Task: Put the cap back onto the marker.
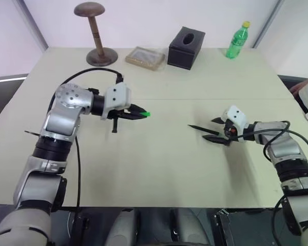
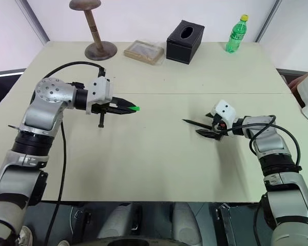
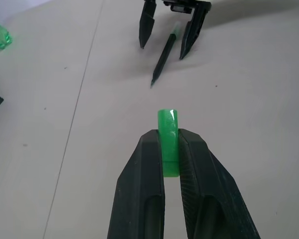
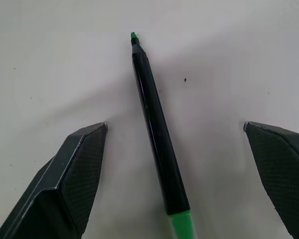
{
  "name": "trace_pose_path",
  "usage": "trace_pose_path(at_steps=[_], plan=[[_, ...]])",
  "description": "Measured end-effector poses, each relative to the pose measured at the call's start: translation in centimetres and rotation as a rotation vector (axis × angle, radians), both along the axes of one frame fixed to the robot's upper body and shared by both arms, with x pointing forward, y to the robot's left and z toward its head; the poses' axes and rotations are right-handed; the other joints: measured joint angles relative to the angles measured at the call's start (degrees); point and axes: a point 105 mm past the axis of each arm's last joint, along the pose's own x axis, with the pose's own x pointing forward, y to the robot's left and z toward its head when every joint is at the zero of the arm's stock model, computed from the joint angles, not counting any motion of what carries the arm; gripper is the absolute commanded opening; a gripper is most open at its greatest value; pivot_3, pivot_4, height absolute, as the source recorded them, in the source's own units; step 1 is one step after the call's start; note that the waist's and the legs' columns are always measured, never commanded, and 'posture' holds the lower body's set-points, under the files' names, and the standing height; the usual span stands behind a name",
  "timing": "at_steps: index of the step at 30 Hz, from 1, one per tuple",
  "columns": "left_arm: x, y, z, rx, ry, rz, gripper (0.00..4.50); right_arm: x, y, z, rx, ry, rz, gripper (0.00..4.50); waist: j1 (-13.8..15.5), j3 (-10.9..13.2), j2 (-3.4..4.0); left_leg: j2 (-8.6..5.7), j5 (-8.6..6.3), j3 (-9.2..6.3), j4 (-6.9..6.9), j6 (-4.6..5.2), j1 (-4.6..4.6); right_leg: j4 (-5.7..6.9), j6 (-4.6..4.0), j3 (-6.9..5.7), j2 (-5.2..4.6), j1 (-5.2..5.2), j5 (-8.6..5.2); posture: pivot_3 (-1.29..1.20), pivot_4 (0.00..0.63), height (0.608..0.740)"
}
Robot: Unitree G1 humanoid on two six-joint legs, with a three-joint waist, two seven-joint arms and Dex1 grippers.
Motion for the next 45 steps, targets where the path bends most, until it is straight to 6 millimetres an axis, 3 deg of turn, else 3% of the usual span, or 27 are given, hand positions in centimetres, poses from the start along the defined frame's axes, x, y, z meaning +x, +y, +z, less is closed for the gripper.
trace_pose_path(at_steps=[1, 4, 11, 25, 31, 38, 45], plan=[[0.0, 0.0, 0.0, 0.0, 0.0, 0.0, 0.05, 0.0, 0.0, 0.0, 0.003, 0.001, -0.001, 4.49, 0.0, 0.0, 0.0, 0.0, 0.0, 0.0, 0.0, 0.0, 0.02, 0.0, 0.0, 0.0, 0.0, 0.01, 0.0, 0.0, 0.15, 0.74], [0.0, 0.0, 0.0, 0.001, 0.0, 0.0, 0.0, -0.1, 0.3, -0.2, 0.019, 0.01, 0.0, 3.63, -0.1, 0.0, 0.0, 0.01, 0.0, 0.0, -0.01, 0.0, 0.04, 0.0, 0.0, 0.0, 0.01, 0.02, 0.0, 0.0, 0.15, 0.74], [0.2, -0.3, 0.0, -0.001, -0.001, -0.005, 0.0, -1.1, 1.3, -0.9, 0.042, 0.034, 0.028, 0.06, -0.1, 0.0, 0.0, 0.01, 0.0, 0.0, -0.01, 0.0, 0.16, 0.01, 0.0, 0.0, 0.01, 0.14, 0.0, 0.0, 0.15, 0.74], [0.7, -1.5, -1.0, -0.024, 0.008, -0.04, 0.0, -2.1, 1.0, -0.4, -0.019, 0.008, -0.024, 0.02, 0.4, 0.0, 0.01, -0.05, 0.0, -0.01, -0.01, 0.0, 0.12, -0.01, 0.0, -0.01, -0.07, 0.13, 0.0, 0.0, 0.15, 0.74], [1.4, -3.2, -3.3, -0.015, 0.029, -0.107, 0.0, -3.9, 1.7, 2.3, -0.148, -0.056, -0.029, 0.02, 0.0, 0.0, 0.04, -0.06, -0.01, 0.02, -0.04, 0.01, 0.02, -0.02, 0.0, -0.03, -0.1, -0.01, 0.0, 0.0, 0.15, 0.74], [2.2, -4.8, -3.7, 0.006, -0.018, -0.184, 0.0, -5.8, 3.8, 6.4, -0.215, -0.152, -0.007, 0.02, 0.2, 0.1, 0.03, -0.06, -0.01, 0.01, -0.05, 0.02, -0.03, -0.06, 0.0, -0.04, -0.11, -0.03, 0.0, 0.0, 0.15, 0.74], [2.7, -5.2, -4.2, 0.016, -0.012, -0.207, 0.0, -6.7, 5.1, 7.8, -0.26, -0.193, 0.018, 0.02, 0.1, 0.1, 0.02, -0.07, -0.02, 0.0, -0.05, 0.03, -0.14, -0.08, 0.01, -0.07, -0.11, -0.12, 0.0, 0.0, 0.15, 0.74]])
